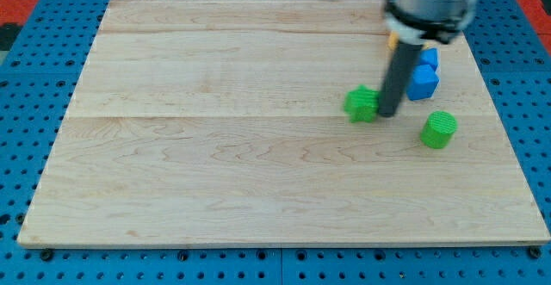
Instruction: Move the green star right and up
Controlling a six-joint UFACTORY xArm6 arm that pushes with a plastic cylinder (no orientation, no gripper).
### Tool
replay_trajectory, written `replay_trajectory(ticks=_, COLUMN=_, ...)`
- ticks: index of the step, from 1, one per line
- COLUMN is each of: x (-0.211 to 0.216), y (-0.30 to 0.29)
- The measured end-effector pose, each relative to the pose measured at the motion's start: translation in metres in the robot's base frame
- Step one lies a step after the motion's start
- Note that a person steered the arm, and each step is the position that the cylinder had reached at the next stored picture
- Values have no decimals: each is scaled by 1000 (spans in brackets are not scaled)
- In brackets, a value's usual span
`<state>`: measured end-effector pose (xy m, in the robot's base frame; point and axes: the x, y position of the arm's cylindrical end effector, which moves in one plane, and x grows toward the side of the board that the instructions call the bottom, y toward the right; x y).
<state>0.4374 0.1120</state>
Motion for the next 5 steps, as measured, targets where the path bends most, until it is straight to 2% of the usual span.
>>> replay_trajectory(ticks=1, x=-7, y=-77)
replay_trajectory(ticks=2, x=-31, y=-133)
replay_trajectory(ticks=3, x=-43, y=-158)
replay_trajectory(ticks=4, x=-26, y=-151)
replay_trajectory(ticks=5, x=-51, y=-148)
